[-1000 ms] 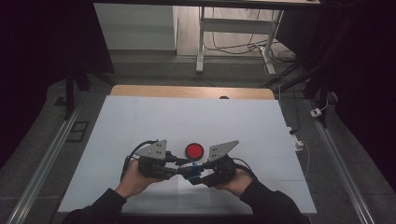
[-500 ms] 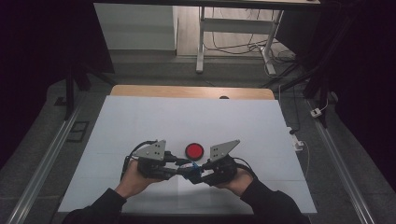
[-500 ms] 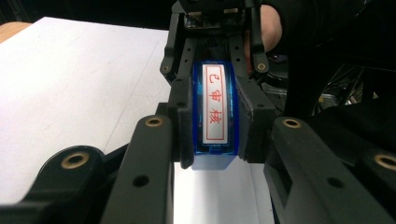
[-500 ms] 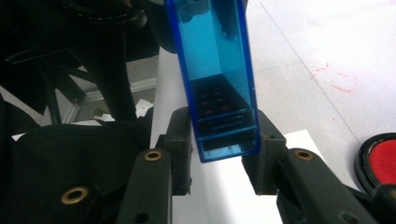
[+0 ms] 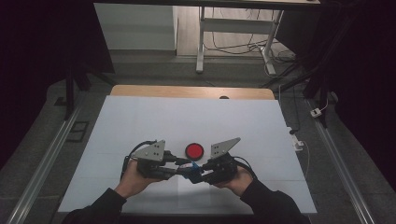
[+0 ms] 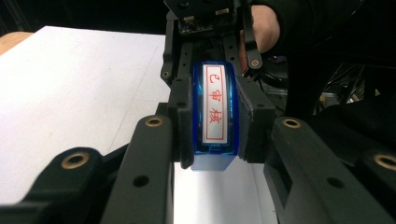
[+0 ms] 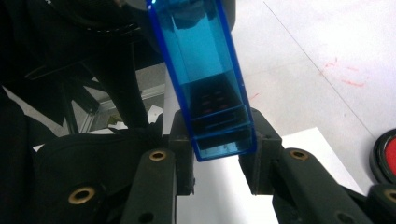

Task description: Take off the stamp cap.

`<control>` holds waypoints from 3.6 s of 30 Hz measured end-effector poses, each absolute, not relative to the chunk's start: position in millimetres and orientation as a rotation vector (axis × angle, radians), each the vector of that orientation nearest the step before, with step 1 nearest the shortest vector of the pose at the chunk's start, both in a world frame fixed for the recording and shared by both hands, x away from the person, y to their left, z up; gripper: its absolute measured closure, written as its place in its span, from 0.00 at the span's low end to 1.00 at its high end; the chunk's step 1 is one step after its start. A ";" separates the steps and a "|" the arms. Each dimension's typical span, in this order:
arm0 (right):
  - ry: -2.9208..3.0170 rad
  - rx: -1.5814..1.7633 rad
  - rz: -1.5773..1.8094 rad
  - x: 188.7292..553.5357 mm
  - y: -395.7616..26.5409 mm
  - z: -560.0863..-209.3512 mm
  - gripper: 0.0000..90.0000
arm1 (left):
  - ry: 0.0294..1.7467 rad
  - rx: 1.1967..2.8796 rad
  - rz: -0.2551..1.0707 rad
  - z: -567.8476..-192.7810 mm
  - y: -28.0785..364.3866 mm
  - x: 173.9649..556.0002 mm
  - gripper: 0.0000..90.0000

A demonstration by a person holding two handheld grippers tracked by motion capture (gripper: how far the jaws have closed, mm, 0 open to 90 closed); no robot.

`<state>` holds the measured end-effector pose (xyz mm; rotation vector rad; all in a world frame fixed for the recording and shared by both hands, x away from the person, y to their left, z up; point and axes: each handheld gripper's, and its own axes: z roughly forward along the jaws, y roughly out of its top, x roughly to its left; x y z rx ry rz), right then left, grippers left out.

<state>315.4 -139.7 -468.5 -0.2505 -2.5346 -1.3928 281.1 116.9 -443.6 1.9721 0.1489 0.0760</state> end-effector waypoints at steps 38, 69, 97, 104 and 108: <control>-2.845 -0.447 -1.317 297.1 -148.7 -458.7 0.76 | 0.442 2.030 0.113 -441.5 122.9 285.2 0.78; -2.917 -0.554 -1.374 276.6 -184.3 -445.0 0.76 | 0.491 2.060 0.137 -442.5 120.2 283.4 0.78; -2.921 -0.940 -1.465 260.6 -247.4 -442.7 0.75 | 0.496 2.056 0.146 -440.7 124.2 283.9 0.78; -2.922 -1.051 -1.448 256.4 -264.9 -446.8 0.75 | 0.509 2.039 0.139 -438.5 129.5 285.9 0.78; -2.903 -1.107 -1.450 254.1 -273.7 -448.1 0.75 | 0.516 2.037 0.141 -438.8 130.7 287.1 0.78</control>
